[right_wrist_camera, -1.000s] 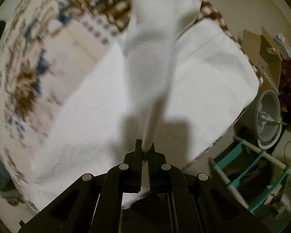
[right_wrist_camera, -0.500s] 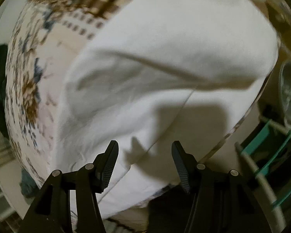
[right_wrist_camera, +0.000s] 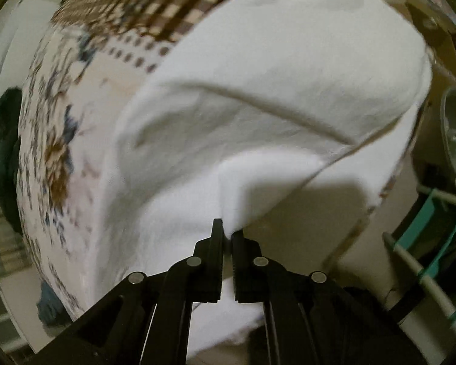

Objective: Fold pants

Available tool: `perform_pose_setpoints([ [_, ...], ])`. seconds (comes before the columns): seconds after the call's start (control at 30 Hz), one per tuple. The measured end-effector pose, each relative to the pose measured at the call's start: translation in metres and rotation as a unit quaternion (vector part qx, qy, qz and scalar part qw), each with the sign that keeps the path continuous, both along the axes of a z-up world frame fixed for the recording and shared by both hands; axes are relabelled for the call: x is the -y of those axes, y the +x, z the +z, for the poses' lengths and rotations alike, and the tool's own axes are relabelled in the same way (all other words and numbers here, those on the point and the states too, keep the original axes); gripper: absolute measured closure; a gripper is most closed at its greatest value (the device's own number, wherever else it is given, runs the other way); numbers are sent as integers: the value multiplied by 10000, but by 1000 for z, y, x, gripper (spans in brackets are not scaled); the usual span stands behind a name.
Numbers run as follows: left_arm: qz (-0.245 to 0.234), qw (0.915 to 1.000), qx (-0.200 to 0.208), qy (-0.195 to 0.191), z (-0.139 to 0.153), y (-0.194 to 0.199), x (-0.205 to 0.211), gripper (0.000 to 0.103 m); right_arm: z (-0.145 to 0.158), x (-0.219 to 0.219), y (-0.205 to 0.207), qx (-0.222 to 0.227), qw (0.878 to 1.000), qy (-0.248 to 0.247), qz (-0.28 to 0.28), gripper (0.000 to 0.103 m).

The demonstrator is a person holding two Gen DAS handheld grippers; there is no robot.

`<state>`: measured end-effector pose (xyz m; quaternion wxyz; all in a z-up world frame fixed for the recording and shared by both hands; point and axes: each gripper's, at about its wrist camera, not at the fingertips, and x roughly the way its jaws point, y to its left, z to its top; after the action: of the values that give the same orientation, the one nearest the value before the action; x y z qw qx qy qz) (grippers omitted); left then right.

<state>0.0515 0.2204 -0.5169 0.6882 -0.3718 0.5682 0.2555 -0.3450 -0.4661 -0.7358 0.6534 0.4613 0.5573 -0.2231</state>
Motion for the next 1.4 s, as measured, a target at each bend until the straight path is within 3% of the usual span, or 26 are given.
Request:
perform_pose_setpoints([
  [0.17,-25,9998,-189,2,-4,-23,-19,95,14,-15,-19,-272,9993,-56,246,98],
  [0.4,-295,9981,-531,32,-29,-28,-11,91,-18,-10,-44,-709,9967,178,339,97],
  [0.5,-429,9977,-488,211,-12,-30,-3,91,-23,-5,-43,-638,9963,458,363,74],
  [0.53,-482,9972,-499,297,-6,-31,1,89,-20,-1,-46,-547,9966,520,325,60],
  [0.6,-699,9953,-430,517,10,-31,16,81,-7,13,-58,-310,9980,541,114,58],
  [0.67,-1089,9904,-389,759,25,-28,41,52,7,40,-80,-93,9985,436,-308,55],
  [0.77,-1653,9826,-239,807,33,-24,79,34,21,81,-104,109,9952,193,-949,55],
  [0.83,-2122,9735,-235,817,28,-15,113,34,27,113,-114,236,9910,-23,-1316,55],
  [0.97,-2757,9586,-290,646,9,-2,173,34,31,175,-105,271,9865,-577,-1509,55],
  [1.1,-3282,9410,-434,703,-11,6,220,34,10,215,-93,47,9827,-611,-1750,55],
  [1.13,-3365,9379,-462,709,-15,6,227,34,4,220,-94,26,9818,-565,-1812,57],
  [1.17,-3455,9341,-526,725,-21,8,234,34,-3,223,-92,-8,9813,-497,-1858,81],
  [1.2,-3525,9312,-580,725,-25,9,240,34,-7,225,-92,20,9806,-491,-1895,93],
  [1.4,-3724,9209,-807,817,-45,13,248,34,15,217,-99,71,9775,-1118,-1789,97],
])
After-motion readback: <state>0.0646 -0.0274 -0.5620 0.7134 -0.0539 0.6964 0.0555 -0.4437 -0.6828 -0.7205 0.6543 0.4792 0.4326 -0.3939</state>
